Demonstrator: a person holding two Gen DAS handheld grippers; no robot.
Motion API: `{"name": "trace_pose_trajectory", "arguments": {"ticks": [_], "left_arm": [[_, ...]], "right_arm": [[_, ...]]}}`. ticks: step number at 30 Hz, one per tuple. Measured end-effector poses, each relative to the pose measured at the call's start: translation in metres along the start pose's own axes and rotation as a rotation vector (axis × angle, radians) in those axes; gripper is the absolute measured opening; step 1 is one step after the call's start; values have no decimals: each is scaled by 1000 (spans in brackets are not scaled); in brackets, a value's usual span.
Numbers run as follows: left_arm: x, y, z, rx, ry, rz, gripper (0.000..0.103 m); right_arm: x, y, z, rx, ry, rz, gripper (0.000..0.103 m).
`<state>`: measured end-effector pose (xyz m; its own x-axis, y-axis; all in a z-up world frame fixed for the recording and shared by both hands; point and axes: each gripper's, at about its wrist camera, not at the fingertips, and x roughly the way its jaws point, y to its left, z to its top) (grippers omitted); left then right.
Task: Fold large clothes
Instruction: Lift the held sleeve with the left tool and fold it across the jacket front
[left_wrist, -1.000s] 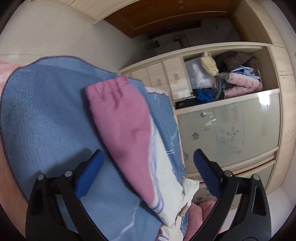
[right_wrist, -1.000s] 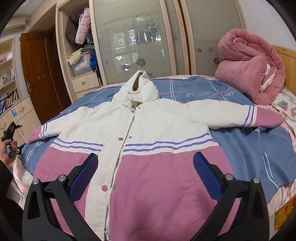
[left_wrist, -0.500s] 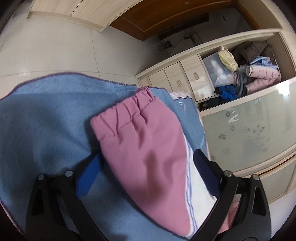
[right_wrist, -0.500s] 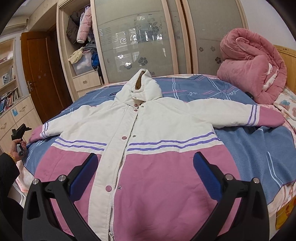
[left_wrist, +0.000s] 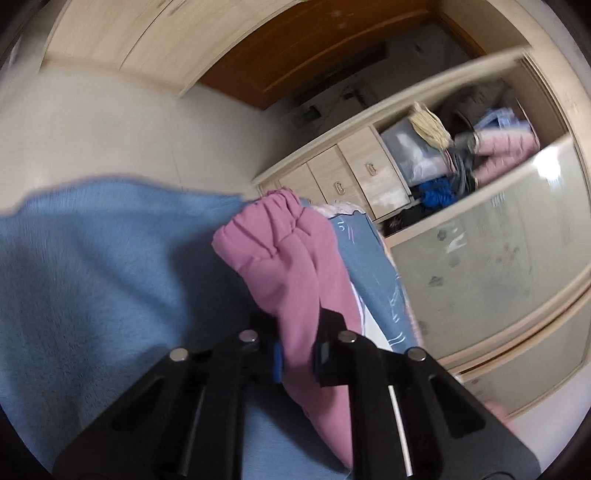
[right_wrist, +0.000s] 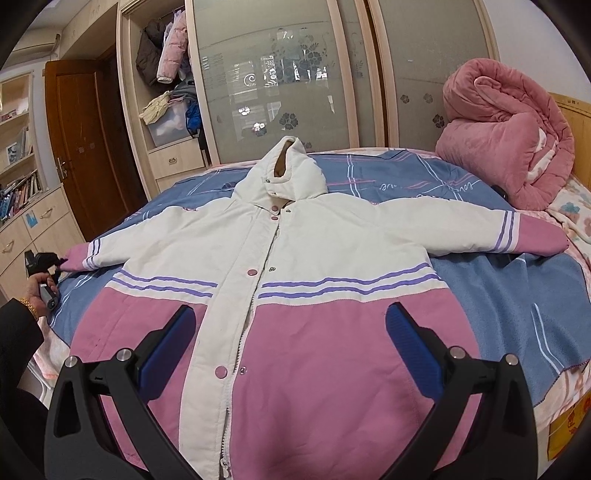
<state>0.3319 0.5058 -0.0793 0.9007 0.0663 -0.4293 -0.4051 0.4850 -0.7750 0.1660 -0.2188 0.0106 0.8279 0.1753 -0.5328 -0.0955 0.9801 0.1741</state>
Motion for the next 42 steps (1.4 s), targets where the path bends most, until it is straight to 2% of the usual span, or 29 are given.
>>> {"name": "trace_pose_trajectory", "arguments": {"ticks": [4, 8, 9, 11, 13, 16, 23, 25, 26, 28, 29, 30, 32, 35, 38, 42], "left_arm": [[-27, -76, -8, 246, -114, 22, 7], [-46, -176, -56, 601, -167, -10, 7], [-47, -192, -69, 658, -164, -25, 7], [-40, -228, -103, 768, -116, -68, 7], [-29, -245, -131, 807, -50, -96, 7], [1, -265, -170, 864, 53, -91, 7], [54, -270, -239, 942, 244, -69, 7], [68, -268, -258, 979, 296, -41, 9], [73, -267, -264, 993, 316, -26, 16], [75, -266, -273, 996, 349, -40, 48], [75, -266, -276, 987, 368, -56, 88], [72, -267, -277, 985, 352, -55, 100], [62, -272, -281, 1018, 311, -68, 100], [43, -282, -290, 1074, 309, -70, 101], [6, -292, -296, 1077, 299, -133, 101], [-61, -301, -301, 1066, 226, -168, 101]], "right_arm": [[-2, 2, 0, 7, -4, 12, 102], [-3, 7, 2, 6, -9, 30, 102], [-4, 9, 3, 6, -10, 35, 102], [-6, 12, 5, 6, -16, 44, 102], [-7, 15, 6, 3, -22, 54, 102], [-8, 17, 7, 1, -24, 64, 102], [-6, 14, 7, 3, -17, 63, 102], [-4, 11, 5, 5, -8, 59, 102], [-3, 9, 5, 10, -3, 58, 102], [-1, 6, 3, 16, 9, 56, 102], [-1, 4, 3, 17, 14, 54, 102], [0, 3, 2, 19, 19, 53, 102], [1, 1, 2, 22, 27, 53, 102], [0, -2, 2, 29, 27, 54, 102], [-4, -3, 4, 36, 14, 59, 102], [-13, -3, 9, 47, -12, 68, 102]]}}
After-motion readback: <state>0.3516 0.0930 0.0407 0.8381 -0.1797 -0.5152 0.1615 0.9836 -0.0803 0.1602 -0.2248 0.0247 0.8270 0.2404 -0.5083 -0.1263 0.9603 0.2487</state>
